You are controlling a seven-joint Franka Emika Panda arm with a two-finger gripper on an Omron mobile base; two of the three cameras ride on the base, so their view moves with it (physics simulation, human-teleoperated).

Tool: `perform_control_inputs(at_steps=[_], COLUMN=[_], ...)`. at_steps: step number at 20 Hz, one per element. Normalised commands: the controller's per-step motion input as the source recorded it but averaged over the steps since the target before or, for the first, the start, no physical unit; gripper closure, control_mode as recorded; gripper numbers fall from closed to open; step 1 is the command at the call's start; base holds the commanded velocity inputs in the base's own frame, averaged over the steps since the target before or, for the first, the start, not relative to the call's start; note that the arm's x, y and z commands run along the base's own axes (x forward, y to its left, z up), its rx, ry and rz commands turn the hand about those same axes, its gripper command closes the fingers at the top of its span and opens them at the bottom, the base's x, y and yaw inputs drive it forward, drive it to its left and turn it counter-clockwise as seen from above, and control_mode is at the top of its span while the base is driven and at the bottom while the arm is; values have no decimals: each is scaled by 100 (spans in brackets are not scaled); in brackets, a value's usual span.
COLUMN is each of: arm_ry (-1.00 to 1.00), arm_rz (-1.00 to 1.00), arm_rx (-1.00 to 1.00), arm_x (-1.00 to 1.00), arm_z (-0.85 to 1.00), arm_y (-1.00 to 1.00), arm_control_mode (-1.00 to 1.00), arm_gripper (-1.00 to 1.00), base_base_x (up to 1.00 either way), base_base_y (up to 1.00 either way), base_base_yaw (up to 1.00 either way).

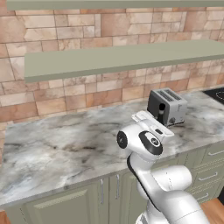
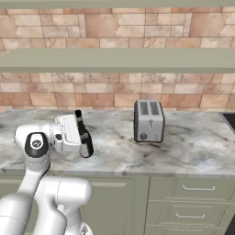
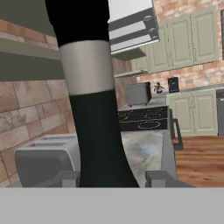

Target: There is a wine glass and glass cup on the dining counter. Place the wine bottle next to the wine glass and the juice bottle next to the glass cup.

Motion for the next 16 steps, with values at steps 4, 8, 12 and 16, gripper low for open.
perform_control_inputs(at_steps=[4,8,12,16], arm_ry=[0,0,0,0], arm_rz=[0,0,0,0], arm_rx=[0,0,0,0], arm_x=[0,0,0,0], arm_z=[0,0,0,0], arm_y=[0,0,0,0], arm_control_mode=[100,100,100,100], arm_gripper=[100,100,100,100], base_base_x=[-26,-63,-77,-74], base_base_y=[3,12,0,-3], base_base_yaw=[0,6,-3,-13])
